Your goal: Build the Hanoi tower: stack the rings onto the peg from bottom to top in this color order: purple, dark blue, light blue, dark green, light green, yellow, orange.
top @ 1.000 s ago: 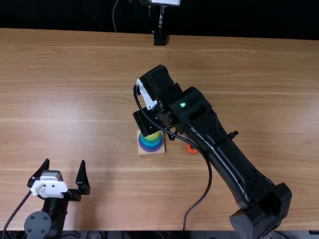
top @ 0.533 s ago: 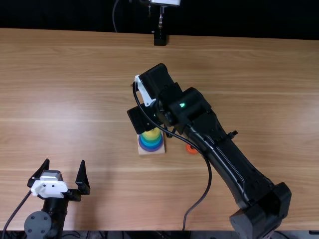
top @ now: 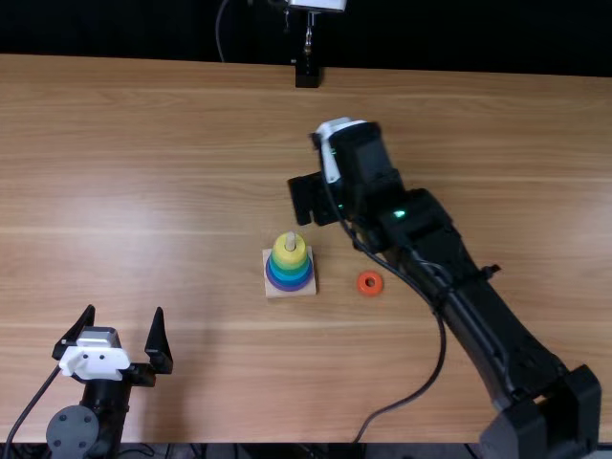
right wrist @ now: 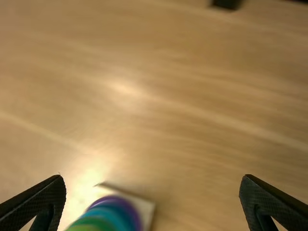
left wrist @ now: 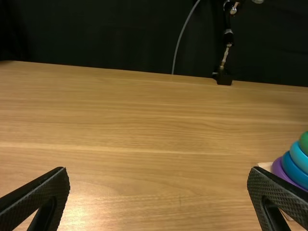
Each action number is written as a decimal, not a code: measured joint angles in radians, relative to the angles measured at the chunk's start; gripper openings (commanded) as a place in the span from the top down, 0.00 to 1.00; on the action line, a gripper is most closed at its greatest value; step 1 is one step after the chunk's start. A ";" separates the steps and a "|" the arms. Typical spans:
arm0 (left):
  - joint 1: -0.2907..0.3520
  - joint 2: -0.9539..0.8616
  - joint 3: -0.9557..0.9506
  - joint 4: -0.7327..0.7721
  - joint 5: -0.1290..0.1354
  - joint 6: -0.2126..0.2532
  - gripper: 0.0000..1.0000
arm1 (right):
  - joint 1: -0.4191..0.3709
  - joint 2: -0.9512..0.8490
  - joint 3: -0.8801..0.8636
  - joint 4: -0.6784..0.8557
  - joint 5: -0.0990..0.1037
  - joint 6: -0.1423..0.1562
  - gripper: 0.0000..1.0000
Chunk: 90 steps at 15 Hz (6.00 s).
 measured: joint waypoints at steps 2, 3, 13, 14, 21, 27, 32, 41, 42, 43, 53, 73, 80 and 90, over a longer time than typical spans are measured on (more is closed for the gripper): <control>0.000 0.000 0.000 -0.001 0.000 0.000 0.00 | -0.060 -0.024 -0.058 0.010 0.008 0.000 0.00; 0.000 0.000 0.000 0.000 0.000 0.000 0.00 | -0.076 -0.031 -0.111 0.010 0.011 -0.002 0.00; 0.000 0.000 0.000 -0.001 0.000 0.000 0.00 | -0.078 -0.108 -0.458 0.009 0.014 -0.080 0.00; 0.000 0.000 0.000 0.000 0.000 0.000 0.00 | -0.079 -0.108 -0.458 0.009 0.014 -0.080 0.00; 0.000 0.000 0.000 0.000 0.000 0.001 0.00 | -0.079 -0.108 -0.458 0.006 0.014 -0.079 0.00; 0.000 0.000 0.000 0.000 0.000 0.000 0.00 | -0.079 -0.051 -0.458 0.001 0.014 -0.079 0.00; 0.000 0.000 0.000 0.000 0.000 0.001 0.00 | -0.079 -0.019 -0.458 0.000 0.004 -0.079 0.00; 0.000 0.000 0.000 0.000 0.000 0.000 0.00 | -0.079 0.020 -0.458 -0.005 -0.001 -0.079 0.00; 0.000 0.000 0.000 0.000 0.000 0.001 0.00 | -0.079 0.030 -0.458 -0.008 -0.001 -0.079 0.00; 0.000 0.000 0.000 0.000 0.000 0.000 0.00 | -0.079 0.035 -0.458 -0.008 -0.001 -0.079 0.00; 0.000 0.000 0.000 0.000 0.000 0.000 0.00 | -0.079 0.035 -0.458 -0.008 -0.004 -0.080 1.00; 0.000 0.000 0.000 0.000 0.000 0.000 0.00 | 0.105 0.062 0.409 -0.636 -0.004 -0.090 1.00; 0.000 0.000 0.000 0.000 0.000 0.001 0.00 | 0.187 0.076 0.410 -0.638 -0.003 -0.087 1.00; 0.000 0.000 0.000 0.000 0.000 0.000 0.00 | 0.198 0.116 0.414 -0.625 -0.003 -0.086 1.00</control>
